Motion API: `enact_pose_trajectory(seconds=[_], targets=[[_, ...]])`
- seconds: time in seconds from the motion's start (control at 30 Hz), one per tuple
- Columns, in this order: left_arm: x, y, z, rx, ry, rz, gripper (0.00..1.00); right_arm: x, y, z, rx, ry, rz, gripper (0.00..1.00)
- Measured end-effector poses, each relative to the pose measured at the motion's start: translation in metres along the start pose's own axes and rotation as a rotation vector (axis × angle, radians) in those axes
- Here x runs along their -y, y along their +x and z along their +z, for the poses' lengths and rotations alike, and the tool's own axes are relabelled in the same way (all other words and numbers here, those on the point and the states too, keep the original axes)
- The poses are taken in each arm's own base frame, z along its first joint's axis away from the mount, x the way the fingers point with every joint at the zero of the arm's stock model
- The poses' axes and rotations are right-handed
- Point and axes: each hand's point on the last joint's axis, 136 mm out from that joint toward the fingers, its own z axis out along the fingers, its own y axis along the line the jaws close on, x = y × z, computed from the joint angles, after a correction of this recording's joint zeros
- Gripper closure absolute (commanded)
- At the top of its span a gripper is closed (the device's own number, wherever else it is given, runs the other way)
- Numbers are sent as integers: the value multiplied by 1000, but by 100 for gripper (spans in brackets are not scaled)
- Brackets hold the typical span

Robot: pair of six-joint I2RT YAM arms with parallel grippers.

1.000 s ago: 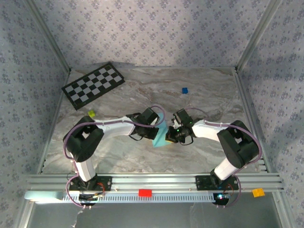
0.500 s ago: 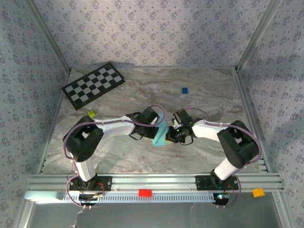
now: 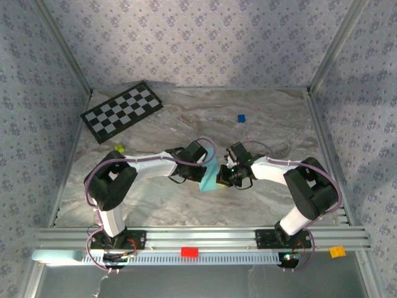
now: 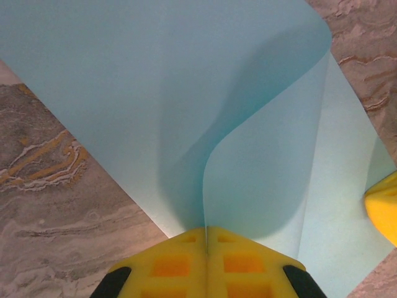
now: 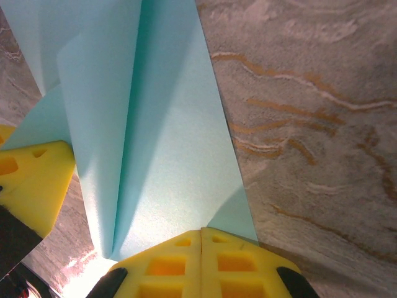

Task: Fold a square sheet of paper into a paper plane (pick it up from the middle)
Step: Fold the triangle a second time at the center of the table.

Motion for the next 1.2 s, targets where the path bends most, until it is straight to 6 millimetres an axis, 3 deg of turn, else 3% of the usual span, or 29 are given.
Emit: enact_pose_trajectory(seconds=[1.2], targets=[[0,-6,2,11,2,15,96,0,0,0,0,-3,1,96]])
